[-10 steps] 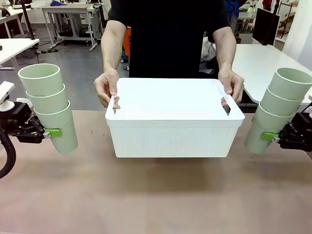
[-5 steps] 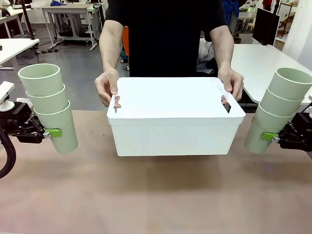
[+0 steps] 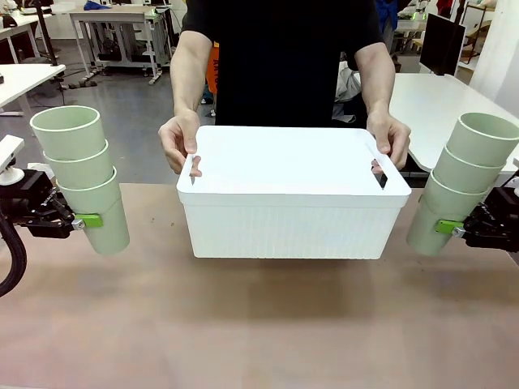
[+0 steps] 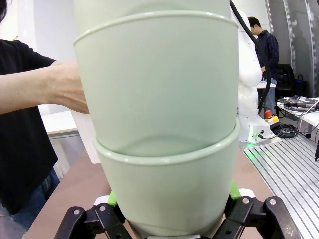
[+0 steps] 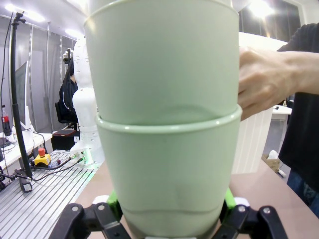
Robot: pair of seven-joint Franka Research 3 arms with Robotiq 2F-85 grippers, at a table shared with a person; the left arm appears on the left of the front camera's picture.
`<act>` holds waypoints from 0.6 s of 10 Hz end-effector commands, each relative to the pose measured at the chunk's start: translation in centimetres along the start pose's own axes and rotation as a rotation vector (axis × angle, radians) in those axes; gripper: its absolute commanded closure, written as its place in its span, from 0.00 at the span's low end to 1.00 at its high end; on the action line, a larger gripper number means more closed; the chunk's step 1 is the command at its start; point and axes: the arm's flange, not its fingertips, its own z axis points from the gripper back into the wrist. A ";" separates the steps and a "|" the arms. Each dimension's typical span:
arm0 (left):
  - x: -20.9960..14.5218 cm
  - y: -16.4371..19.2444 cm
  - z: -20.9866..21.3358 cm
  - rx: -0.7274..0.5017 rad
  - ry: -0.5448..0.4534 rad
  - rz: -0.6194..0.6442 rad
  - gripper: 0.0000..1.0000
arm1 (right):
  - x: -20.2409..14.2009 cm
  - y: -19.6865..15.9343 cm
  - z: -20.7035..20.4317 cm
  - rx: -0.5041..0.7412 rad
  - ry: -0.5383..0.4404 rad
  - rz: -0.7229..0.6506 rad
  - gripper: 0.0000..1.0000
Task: Stack the cups and store them in the basket.
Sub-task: Place the stack of Reusable plastic cups into the Pantry Basket.
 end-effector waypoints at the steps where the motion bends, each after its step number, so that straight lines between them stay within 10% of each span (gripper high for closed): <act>1: 0.4 -0.1 0.2 -0.003 -0.009 -0.008 0.12 | 0.4 -0.2 0.0 0.007 0.003 0.013 0.14; 6: 0.4 -0.1 0.2 -0.003 -0.009 -0.008 0.12 | 0.4 -0.2 0.0 0.007 0.003 0.013 0.14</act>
